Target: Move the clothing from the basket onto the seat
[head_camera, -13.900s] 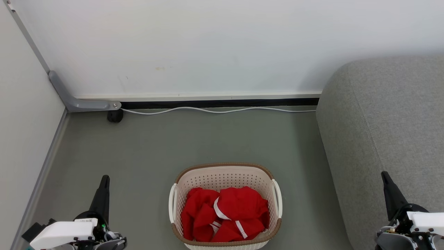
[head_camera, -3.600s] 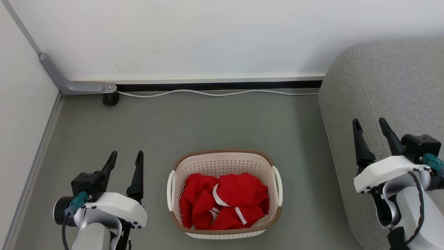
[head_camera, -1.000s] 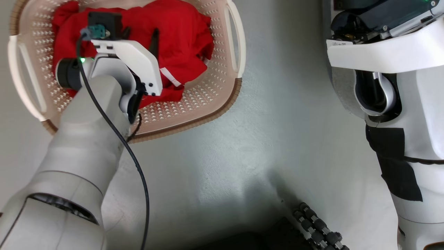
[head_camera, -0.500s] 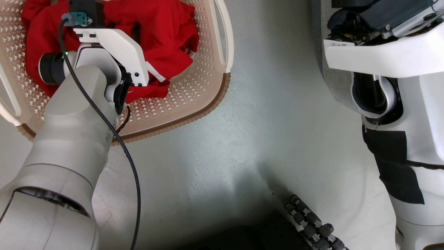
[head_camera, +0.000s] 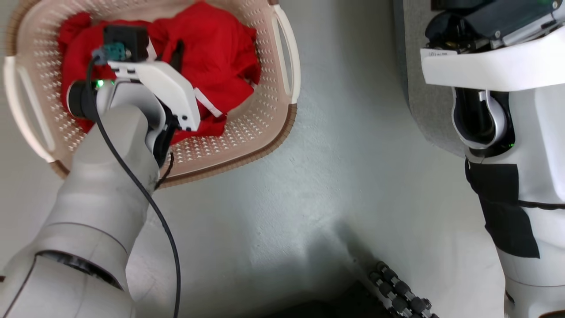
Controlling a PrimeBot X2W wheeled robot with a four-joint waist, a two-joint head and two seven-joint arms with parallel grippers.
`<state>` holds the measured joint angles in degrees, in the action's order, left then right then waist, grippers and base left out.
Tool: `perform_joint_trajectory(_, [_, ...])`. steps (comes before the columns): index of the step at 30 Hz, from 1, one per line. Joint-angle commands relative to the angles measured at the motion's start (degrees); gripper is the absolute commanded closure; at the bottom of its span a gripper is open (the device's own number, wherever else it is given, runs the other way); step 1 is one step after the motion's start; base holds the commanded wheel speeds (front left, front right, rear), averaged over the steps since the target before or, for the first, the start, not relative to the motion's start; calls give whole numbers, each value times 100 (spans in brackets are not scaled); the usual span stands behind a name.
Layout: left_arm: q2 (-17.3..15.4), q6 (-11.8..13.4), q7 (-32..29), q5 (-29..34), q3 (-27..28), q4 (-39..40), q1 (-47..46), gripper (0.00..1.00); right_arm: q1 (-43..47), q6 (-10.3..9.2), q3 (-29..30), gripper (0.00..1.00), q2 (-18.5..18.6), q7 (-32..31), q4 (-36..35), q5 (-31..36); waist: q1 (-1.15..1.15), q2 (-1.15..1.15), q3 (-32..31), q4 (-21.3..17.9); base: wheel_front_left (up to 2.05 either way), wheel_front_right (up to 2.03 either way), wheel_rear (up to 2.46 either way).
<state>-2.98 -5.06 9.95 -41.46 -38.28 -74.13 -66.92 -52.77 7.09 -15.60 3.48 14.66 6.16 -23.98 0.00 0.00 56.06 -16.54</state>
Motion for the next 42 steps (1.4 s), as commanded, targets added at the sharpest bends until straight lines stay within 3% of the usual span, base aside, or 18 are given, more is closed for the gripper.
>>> perform_joint_trajectory(1, [-38,-72,109,-16,21,63,220,100,360,40,18,0,-59,34,-59,83,0,0,-210,120,0,0,0])
perform_joint_trajectory(9, [5,-181,386,-122,-101,241,622,100,641,40,160,0,47,34,329,324,0,0,-891,391,0,0,0])
perform_joint_trajectory(24, [10,-225,502,-515,-463,1308,1464,100,1442,40,420,0,172,34,881,540,0,0,-2377,851,0,0,0])
perform_joint_trajectory(42, [-1,-215,504,337,432,2681,2636,100,2735,40,731,0,318,34,1349,642,0,0,-4328,1347,0,0,0])
